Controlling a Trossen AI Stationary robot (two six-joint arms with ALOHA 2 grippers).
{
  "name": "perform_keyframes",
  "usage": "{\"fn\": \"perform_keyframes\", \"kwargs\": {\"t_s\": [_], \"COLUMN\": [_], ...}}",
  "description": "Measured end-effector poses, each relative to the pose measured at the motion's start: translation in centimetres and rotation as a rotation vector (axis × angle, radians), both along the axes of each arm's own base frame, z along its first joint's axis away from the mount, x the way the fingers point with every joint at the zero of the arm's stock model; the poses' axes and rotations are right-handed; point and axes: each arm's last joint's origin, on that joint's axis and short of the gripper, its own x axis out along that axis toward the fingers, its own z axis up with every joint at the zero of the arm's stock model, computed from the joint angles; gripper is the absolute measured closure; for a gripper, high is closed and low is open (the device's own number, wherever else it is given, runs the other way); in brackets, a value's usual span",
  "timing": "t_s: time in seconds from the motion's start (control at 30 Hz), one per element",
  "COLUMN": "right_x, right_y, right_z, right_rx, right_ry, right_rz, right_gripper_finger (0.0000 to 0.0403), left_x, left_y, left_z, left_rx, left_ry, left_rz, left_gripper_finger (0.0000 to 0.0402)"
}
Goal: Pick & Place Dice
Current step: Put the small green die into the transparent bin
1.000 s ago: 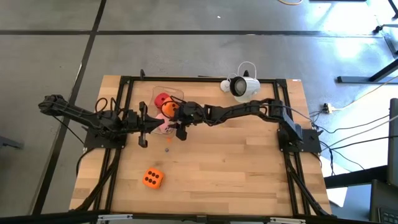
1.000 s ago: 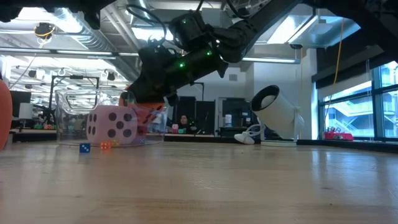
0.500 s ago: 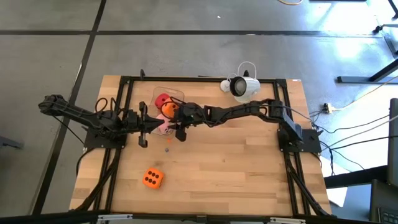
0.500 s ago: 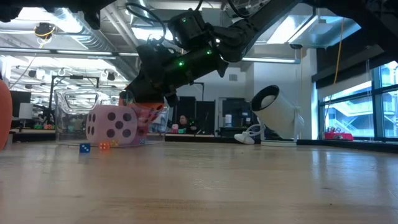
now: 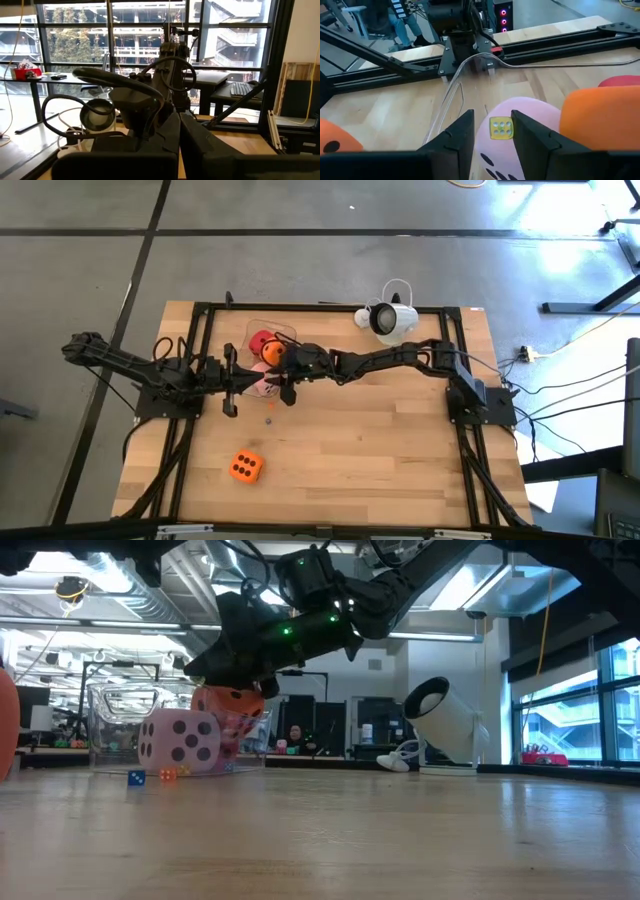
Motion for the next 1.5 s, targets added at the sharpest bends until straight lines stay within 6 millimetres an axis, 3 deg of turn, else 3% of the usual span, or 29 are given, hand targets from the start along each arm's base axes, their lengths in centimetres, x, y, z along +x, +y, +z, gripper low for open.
{"fn": "perform_keyframes", "kwargs": {"t_s": [0.5, 1.5], "right_x": [0.8, 0.7], "right_y": [-0.6, -1.0], "right_z": [1.9, 1.7], "right_rx": [-0.031, -0.02], "right_ry": [0.029, 0.055], "right_rz": [-0.052, -0.07], "right_gripper_finger": [0.0273, 0.0273], "left_x": [0.0, 0.0], "left_y": [0.0, 0.0], "left_z": [0.0, 0.1], "left_rx": [0.003, 0.001], "left_ry": [0.0, -0.008], "left_rz": [0.001, 0.001], "left_gripper_finger": [0.0398, 0.0398]}}
